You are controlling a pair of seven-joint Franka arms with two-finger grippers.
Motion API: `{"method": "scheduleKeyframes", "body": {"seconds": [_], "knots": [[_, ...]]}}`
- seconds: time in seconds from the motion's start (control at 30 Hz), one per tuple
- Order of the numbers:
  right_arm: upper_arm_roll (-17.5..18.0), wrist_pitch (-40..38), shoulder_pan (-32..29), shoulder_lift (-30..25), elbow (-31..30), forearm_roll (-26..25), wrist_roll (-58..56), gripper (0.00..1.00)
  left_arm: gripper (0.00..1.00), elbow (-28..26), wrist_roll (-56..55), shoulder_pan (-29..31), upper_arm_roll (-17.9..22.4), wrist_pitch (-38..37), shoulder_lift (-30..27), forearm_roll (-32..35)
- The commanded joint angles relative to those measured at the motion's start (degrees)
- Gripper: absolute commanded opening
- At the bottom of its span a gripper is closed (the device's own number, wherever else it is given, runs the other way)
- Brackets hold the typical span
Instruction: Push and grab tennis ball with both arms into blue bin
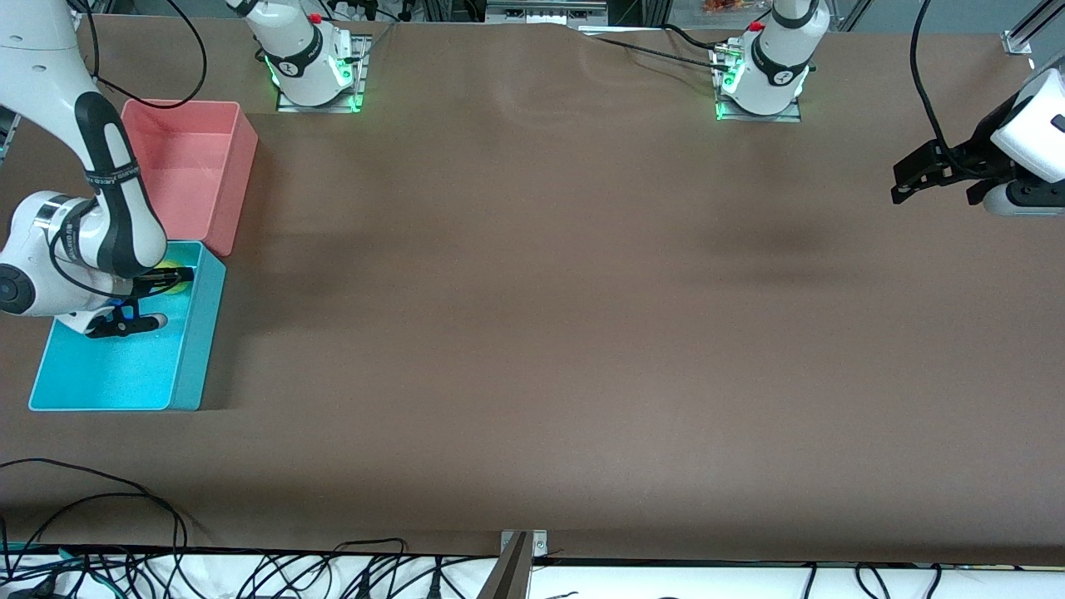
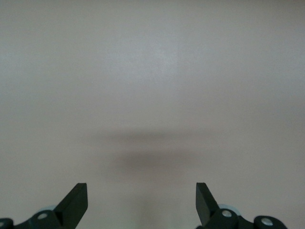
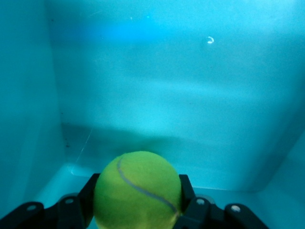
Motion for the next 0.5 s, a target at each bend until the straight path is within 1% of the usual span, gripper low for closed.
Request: {"method": "scheduleKeyframes", "body": {"seconds": [0.0, 0.17, 0.33, 0.47], "knots": [[0.52, -0.50, -0.65, -0.68, 0.14, 1.16, -1.50, 1.00, 1.00, 0.09, 1.64, 0.11, 0.02, -0.17, -0.17, -0.31], [0.53, -1.38, -0.65, -1.12, 0.49, 1.16, -1.50, 1.00, 1.00, 0.09, 1.64, 0.11, 0.02, -0.17, -0.17, -0.31], [0.70, -4.37, -0.65, -2.00, 2.24, 1.07, -1.50, 1.00, 1.00, 0.09, 1.64, 0.11, -0.07, -0.17, -0.17, -0.31], [0.79, -8.40, -0.56, -3.14, 4.35, 1.16, -1.50, 1.00, 1.00, 0.09, 1.64, 0.11, 0.02, -0.17, -0.17, -0.31]]}}
